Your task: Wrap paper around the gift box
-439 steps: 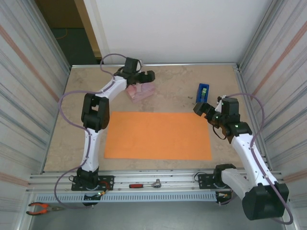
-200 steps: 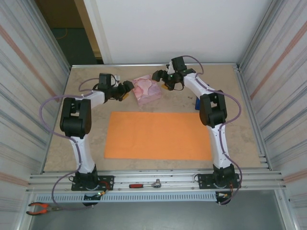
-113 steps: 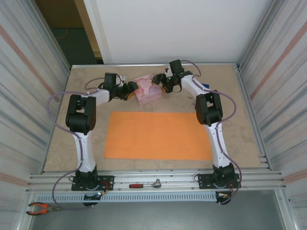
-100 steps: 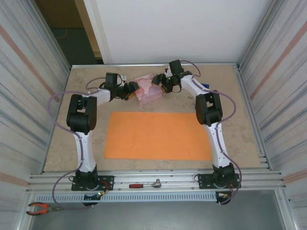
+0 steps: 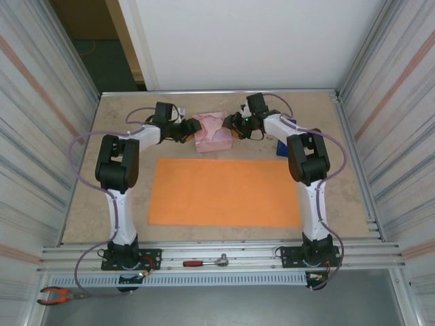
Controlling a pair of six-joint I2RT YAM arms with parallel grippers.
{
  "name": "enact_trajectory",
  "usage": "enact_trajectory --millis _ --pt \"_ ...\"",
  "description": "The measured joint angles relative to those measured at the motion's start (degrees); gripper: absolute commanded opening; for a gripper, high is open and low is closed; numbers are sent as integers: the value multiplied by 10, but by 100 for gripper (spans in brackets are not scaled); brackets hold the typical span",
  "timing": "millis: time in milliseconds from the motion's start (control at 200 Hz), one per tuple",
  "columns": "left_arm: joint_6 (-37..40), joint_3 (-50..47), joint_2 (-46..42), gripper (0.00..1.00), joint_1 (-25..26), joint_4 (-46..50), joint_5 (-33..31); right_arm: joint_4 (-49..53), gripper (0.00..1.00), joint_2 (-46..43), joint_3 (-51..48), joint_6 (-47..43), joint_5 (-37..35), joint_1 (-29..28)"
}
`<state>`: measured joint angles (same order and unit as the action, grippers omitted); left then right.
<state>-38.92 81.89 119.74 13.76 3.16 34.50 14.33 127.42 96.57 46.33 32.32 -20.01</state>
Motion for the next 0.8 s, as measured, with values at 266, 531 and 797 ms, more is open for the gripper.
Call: enact_trajectory --millis 266,531,797 --pt "1 -76 -125 56 52 12 -37 -66 51 -194 -202 23 -43 -13" --pt "-10 -159 -198 56 103 5 -91 -52 52 -331 -350 31 -113 -75" --pt "-37 -264 -298 57 176 5 -155 2 54 -450 -451 58 -182 -153"
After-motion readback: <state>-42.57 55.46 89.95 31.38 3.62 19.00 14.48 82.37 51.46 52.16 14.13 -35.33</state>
